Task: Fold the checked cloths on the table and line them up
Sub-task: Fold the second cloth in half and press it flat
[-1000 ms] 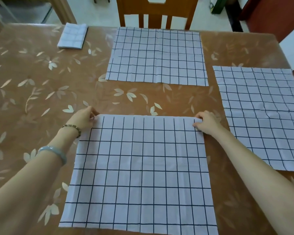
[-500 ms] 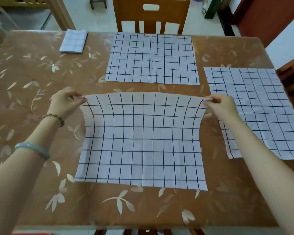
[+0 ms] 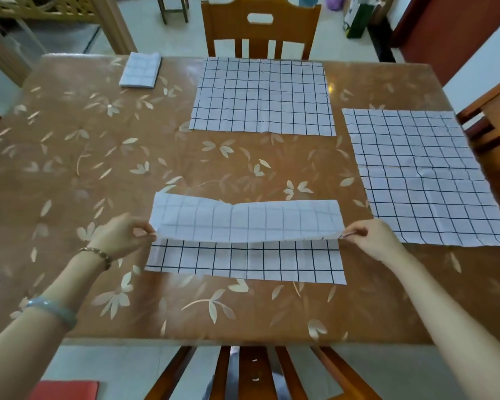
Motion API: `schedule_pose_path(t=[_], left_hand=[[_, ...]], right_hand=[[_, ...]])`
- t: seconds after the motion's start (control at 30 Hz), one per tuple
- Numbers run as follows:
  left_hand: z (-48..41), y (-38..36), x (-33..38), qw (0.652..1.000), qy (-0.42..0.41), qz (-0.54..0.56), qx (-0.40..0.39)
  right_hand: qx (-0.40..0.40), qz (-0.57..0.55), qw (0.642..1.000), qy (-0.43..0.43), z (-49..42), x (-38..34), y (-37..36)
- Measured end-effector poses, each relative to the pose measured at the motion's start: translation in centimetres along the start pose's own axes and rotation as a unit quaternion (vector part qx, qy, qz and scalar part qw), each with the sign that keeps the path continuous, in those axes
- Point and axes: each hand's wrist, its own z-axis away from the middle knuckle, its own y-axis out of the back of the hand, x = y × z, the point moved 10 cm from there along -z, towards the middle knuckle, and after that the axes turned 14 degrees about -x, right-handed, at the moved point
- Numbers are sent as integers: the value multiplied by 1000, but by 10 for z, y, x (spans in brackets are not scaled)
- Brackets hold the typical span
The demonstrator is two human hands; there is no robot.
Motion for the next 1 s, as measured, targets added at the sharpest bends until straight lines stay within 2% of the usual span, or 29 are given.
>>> schedule_pose_path(t=[0.13, 0.4, 0.5, 0.6, 0.67, 0.73, 0.87, 1.0], left_hand=[[0, -42, -6, 995, 16, -53, -78], [-1, -67, -6, 990, 10, -89, -105], [-3, -62, -7, 987, 10, -102, -125], [-12, -34, -3, 998, 2, -19, -64], [-23, -12, 7, 999, -25, -17, 23], [-37, 1, 14, 996, -34, -27, 80], [-80, 5, 28, 997, -31, -37, 67], [-108, -1, 33, 996, -16, -86, -18]], right_hand=[[-37, 50, 998, -20, 4, 18, -30], [-81, 96, 992, -29, 11, 26, -63], [-46, 103, 994, -8, 11, 20, -53], [45, 78, 996, 4, 0, 8, -22], [94, 71, 993, 14, -13, -6, -6], [106, 86, 990, 30, -32, -20, -4], [36, 79, 996, 2, -82, -19, -16], [-20, 107, 993, -32, -109, -6, -16]])
